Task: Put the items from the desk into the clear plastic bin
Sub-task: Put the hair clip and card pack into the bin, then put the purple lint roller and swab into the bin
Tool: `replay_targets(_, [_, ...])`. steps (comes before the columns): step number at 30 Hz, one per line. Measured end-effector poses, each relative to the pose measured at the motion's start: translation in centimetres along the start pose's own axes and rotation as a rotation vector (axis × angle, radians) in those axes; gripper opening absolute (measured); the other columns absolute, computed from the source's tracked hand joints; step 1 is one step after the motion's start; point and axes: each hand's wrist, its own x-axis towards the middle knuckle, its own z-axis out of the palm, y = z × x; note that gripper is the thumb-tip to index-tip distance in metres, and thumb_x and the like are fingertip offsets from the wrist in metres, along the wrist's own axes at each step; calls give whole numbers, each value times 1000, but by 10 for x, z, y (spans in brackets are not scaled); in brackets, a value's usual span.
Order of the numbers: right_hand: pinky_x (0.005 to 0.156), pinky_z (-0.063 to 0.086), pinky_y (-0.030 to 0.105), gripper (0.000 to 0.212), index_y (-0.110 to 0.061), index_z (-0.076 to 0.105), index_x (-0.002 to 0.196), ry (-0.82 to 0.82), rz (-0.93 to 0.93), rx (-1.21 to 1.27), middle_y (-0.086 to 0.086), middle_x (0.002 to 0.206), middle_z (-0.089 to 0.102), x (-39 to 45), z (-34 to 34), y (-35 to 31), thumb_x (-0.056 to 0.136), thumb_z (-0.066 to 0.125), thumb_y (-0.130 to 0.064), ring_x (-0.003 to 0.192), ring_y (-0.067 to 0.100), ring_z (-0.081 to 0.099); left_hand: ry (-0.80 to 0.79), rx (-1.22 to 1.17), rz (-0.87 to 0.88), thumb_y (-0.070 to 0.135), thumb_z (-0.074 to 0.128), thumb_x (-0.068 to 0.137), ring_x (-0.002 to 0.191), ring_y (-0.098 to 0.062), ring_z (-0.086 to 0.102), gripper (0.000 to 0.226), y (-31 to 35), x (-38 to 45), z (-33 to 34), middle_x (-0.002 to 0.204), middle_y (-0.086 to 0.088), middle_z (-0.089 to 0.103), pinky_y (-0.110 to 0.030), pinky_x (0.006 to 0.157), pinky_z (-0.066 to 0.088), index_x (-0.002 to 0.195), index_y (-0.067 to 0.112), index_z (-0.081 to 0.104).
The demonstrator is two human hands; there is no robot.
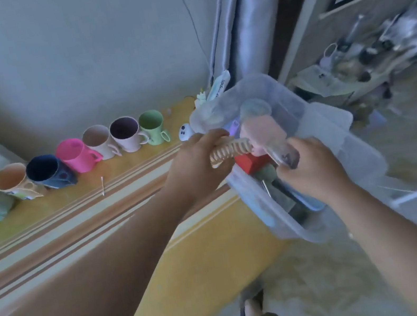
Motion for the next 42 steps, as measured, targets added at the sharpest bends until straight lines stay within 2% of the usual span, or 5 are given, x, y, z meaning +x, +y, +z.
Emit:
replay_targets(12, [76,56,43,22,-15,58,109,-249,188,-227,8,103,49,75,26,128,95,68,-29,96,38,63,-685,649,78,22,66,89,123,-30,52,47,65,91,149,125,1,63,-43,81,38,132,41,59])
replay_targets(17, [81,56,44,32,-19,59,122,-203,128,-194,11,119,55,80,28,121,96,70,-33,108,39,62,-757,568,151,50,78,75,124,-23,46,59,53,89,149,124,11,64,-40,81,38,131,45,59])
replay_targets(27, [82,50,46,33,-14,71,113,230,-427,54,12,106,59,47,49,-28,81,74,-6,98,34,49,8,166,-121,18,70,86,110,-25,62,34,-81,-23,-7,122,0,65,-40,99,49,117,30,72])
replay_targets(31, [88,53,46,40,-12,70,120,82,-568,60,12,114,60,34,105,-115,81,74,-7,106,36,58,99,264,-504,20,72,89,90,-21,55,31,-163,-121,-91,130,1,60,-46,96,51,116,33,71])
replay_targets(42, [96,53,44,43,-11,65,136,-341,-579,-134,11,133,59,47,338,-299,97,65,-29,122,33,59,290,488,-1421,27,80,76,124,-43,45,62,-323,-461,-186,132,-15,50,-56,109,38,134,31,60])
